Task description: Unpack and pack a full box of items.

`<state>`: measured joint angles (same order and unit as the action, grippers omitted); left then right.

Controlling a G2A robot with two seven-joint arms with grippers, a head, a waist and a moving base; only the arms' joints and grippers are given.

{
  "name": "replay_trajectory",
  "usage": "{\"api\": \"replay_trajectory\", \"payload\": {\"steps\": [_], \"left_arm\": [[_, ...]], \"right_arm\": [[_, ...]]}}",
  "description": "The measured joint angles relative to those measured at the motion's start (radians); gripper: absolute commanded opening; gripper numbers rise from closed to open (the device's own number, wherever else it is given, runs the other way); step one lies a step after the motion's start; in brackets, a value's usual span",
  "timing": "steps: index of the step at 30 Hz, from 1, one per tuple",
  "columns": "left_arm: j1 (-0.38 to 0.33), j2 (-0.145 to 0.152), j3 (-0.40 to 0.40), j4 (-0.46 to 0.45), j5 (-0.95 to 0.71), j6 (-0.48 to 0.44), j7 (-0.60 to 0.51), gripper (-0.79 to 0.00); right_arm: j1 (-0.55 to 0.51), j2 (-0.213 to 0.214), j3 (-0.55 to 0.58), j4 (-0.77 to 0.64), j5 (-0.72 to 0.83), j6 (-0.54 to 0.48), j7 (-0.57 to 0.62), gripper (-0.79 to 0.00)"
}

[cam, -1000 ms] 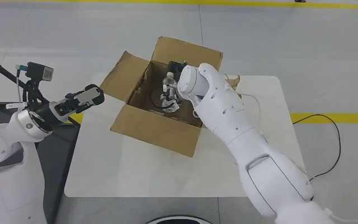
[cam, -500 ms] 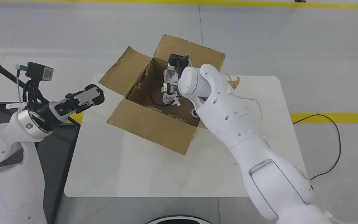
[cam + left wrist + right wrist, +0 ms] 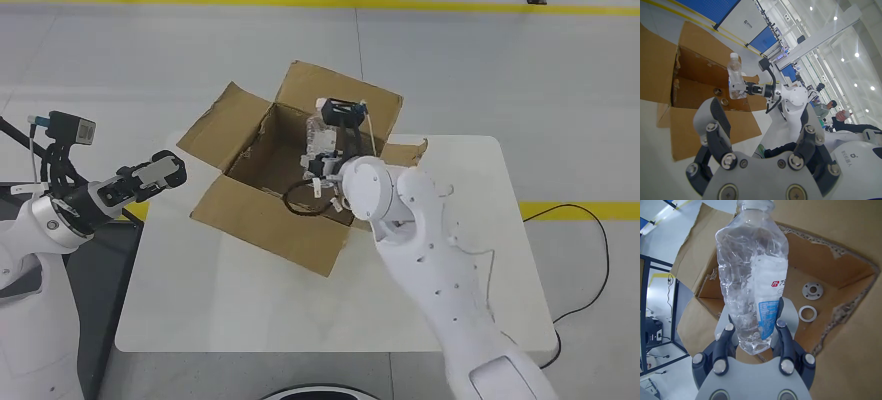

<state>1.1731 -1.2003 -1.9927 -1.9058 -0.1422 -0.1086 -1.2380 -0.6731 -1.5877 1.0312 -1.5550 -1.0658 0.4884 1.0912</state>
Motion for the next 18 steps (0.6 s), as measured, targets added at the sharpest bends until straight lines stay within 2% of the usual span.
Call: {"api": "replay_trajectory", "payload": {"steps": [4, 14, 18], "left_arm": [[0.000, 0.000, 0.000, 0.000, 0.000, 0.000, 0.000, 0.000], [0.000, 0.000, 0.000, 0.000, 0.000, 0.000, 0.000, 0.000], [0.000, 0.000, 0.000, 0.000, 0.000, 0.000, 0.000, 0.000]], "right_arm": [[-0.060, 0.010, 0.014, -0.094, -0.057, -0.005, -0.002, -0.785], [-0.062, 0.011, 0.011, -0.095, -0.059, -0.008, -0.005, -0.785], [-0.127, 0.021, 0.008, -0.177, -0.154, -0.056, -0.103, -0.785]]}}
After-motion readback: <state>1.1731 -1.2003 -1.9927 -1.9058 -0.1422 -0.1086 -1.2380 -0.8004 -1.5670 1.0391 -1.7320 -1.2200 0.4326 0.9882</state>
